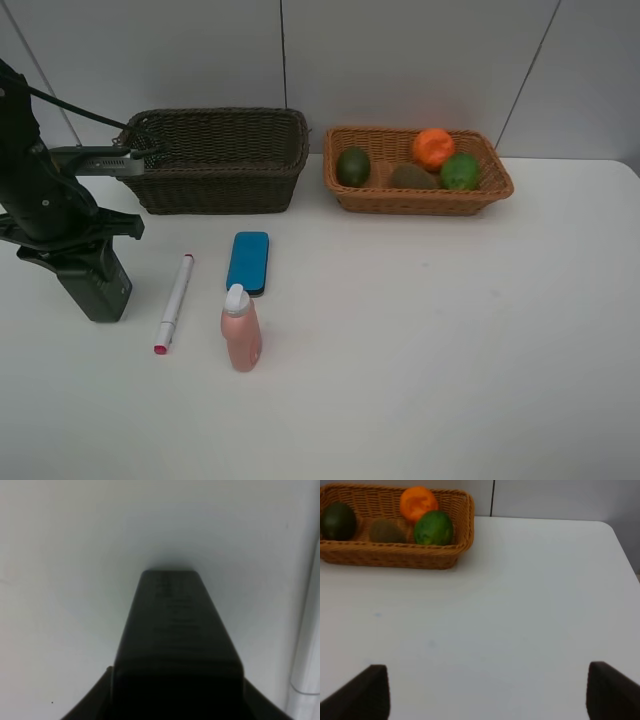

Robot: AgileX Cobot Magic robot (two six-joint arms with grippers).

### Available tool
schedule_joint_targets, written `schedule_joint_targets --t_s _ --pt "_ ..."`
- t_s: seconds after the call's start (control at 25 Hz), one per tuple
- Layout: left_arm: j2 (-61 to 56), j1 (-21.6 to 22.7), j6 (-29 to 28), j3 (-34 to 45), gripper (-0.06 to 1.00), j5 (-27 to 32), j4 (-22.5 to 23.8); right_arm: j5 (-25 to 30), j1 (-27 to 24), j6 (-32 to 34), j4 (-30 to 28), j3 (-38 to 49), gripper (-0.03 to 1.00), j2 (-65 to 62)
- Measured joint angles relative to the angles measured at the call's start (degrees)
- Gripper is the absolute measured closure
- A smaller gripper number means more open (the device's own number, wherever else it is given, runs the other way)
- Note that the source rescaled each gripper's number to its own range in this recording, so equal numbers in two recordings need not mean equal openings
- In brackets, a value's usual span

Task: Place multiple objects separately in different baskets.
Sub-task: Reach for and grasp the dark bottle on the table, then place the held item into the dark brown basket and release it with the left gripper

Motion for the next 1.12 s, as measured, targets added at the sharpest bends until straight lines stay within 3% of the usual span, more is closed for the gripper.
schedule_joint_targets --t_s 0.28,0.6,0.84,1.12 --pt "-1.2 0.0 0.0 0.0 0.58 0.4 -0.1 0.0 0.0 0.0 0.0 0.0 -0.03 0.0" --pt "-14.8 0.0 0.0 -1.9 0.58 0.8 -0.3 0.0 0.0 0.0 0.0 0.0 -0.03 0.0" --pt "-18.4 0.0 0.0 -9.9 0.58 0.9 0.2 0.0 0.0 0.0 0.0 0.0 -0.03 0.0" --pt "-9.3 0.0 0.0 -22.9 0.58 0.2 1.0 0.0 0.0 0.0 0.0 0.0 -0.03 0.0"
